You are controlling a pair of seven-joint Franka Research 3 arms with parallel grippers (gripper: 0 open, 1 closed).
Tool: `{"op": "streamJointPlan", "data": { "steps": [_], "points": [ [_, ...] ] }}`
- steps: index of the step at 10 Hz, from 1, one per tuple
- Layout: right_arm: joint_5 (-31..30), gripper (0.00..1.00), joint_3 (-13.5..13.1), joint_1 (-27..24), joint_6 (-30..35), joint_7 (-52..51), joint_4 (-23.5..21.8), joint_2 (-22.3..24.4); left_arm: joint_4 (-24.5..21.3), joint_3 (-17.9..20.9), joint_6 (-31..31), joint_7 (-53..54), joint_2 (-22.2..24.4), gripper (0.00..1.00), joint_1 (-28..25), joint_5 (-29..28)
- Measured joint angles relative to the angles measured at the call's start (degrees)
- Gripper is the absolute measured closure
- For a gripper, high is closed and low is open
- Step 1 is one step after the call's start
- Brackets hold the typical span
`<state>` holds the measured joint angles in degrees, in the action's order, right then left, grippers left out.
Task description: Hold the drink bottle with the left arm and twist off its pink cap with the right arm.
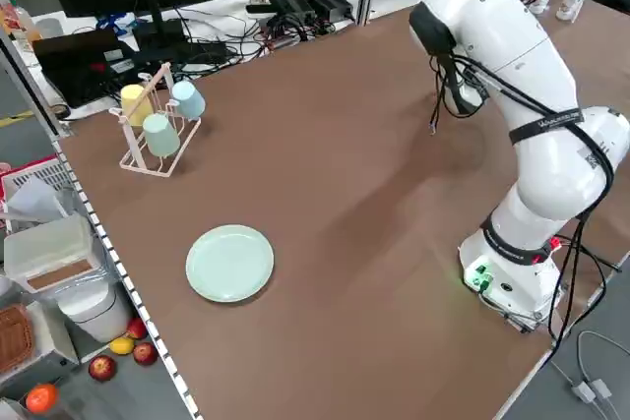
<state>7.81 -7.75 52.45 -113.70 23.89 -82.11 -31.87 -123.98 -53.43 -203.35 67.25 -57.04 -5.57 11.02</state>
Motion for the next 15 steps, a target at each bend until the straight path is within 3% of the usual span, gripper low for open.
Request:
{"op": "streamJointPlan", "data": {
  "steps": [3,6,15],
  "points": [
    [0.00,0.34,0.00,0.00,-0.05,0.02,0.01,0.00,0.00,-0.04,0.00,0.00,-0.07,0.38,-0.07,-0.08],
    [0.01,0.50,0.03,0.01,-0.07,0.03,0.11,0.00,0.06,-0.06,0.00,-0.01,-0.11,0.38,-0.05,-0.13],
    [-0.06,0.56,0.21,0.08,-0.17,-1.63,0.30,0.00,0.03,-0.07,0.00,-0.01,-0.18,0.38,-0.14,-0.19]
  ]
}}
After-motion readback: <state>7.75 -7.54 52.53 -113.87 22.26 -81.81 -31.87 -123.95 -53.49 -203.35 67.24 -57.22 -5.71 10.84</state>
